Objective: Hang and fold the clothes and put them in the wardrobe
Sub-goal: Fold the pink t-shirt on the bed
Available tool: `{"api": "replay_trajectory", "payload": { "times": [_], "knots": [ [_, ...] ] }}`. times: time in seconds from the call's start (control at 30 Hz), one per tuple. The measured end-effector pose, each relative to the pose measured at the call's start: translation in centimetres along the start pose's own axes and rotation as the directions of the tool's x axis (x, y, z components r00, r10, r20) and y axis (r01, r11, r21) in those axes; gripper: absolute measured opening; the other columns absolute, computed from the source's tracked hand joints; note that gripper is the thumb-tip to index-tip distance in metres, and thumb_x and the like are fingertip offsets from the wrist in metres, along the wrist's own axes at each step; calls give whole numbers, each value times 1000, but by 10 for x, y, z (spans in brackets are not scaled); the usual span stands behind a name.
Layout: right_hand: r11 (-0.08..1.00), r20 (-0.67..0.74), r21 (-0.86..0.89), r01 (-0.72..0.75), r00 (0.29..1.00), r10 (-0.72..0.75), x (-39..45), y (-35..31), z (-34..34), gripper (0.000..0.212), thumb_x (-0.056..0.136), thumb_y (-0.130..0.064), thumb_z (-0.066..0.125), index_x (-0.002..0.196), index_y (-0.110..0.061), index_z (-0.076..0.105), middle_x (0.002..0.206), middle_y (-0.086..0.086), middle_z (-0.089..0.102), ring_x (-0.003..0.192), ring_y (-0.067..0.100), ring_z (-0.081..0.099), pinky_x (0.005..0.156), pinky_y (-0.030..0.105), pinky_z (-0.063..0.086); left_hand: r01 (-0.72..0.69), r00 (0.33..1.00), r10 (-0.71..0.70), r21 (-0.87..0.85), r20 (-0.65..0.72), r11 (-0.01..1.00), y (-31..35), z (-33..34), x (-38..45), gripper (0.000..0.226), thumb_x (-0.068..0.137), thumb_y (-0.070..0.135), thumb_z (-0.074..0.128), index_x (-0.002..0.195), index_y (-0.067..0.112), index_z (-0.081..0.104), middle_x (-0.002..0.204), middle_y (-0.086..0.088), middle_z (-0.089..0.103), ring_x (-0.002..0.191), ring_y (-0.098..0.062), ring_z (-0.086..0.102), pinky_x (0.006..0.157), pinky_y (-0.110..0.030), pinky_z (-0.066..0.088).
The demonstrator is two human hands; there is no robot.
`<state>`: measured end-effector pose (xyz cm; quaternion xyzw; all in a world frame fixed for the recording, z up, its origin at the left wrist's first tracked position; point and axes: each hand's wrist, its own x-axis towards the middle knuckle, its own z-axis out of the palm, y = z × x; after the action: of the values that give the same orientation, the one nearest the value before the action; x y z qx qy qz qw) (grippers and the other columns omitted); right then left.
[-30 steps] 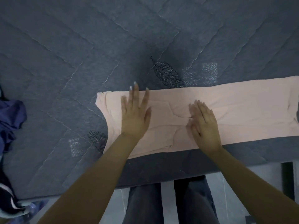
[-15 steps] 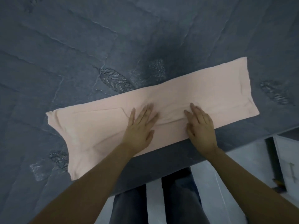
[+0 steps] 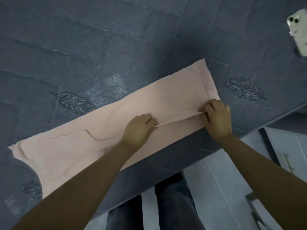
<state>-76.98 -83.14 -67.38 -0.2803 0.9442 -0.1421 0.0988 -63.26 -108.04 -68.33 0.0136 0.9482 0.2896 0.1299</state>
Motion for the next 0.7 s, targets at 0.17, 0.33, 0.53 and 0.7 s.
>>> {"api": "replay_trajectory", "payload": {
  "times": [0.17, 0.33, 0.53, 0.7],
  "knots": [
    [996, 28, 92, 6, 1000, -9, -17, 14, 0, 29, 76, 12, 63, 99, -1, 74, 97, 21, 65, 87, 39, 62, 80, 41, 45, -24, 996, 31, -72, 85, 997, 9, -8, -11, 21, 95, 25, 62, 99, 9, 75, 97, -3, 65, 82, -22, 62, 66, -34, 53],
    [668, 29, 605, -433, 850, 526, -49, -7, 1, 24, 91, 5, 59, 111, -6, 66, 113, 6, 58, 102, 17, 54, 95, 14, 42, 174, 980, -190, -214, -59, 961, 29, -27, 46, 24, 98, 23, 56, 114, 12, 69, 113, -2, 64, 97, -18, 57, 87, -34, 48],
    [-512, 690, 692, -508, 258, 676, -41, -10, 9, 32, 91, -24, 68, 119, -9, 63, 115, 10, 67, 102, 24, 65, 79, 31, 58, 444, 896, -410, -400, 170, 802, 48, -40, 181, 59, 89, 29, 70, 139, 10, 44, 130, -10, 42, 117, -19, 47, 108, -25, 35],
    [-469, 671, 726, -503, 366, 645, -15, -5, 13, 47, 86, -34, 73, 129, -20, 60, 121, -1, 66, 110, 17, 61, 99, 35, 51, 551, 828, -384, -464, 408, 694, 47, -45, 239, 37, 88, 34, 71, 118, 16, 59, 79, 7, 52, 64, -4, 49, 57, -12, 40]
  ]
}}
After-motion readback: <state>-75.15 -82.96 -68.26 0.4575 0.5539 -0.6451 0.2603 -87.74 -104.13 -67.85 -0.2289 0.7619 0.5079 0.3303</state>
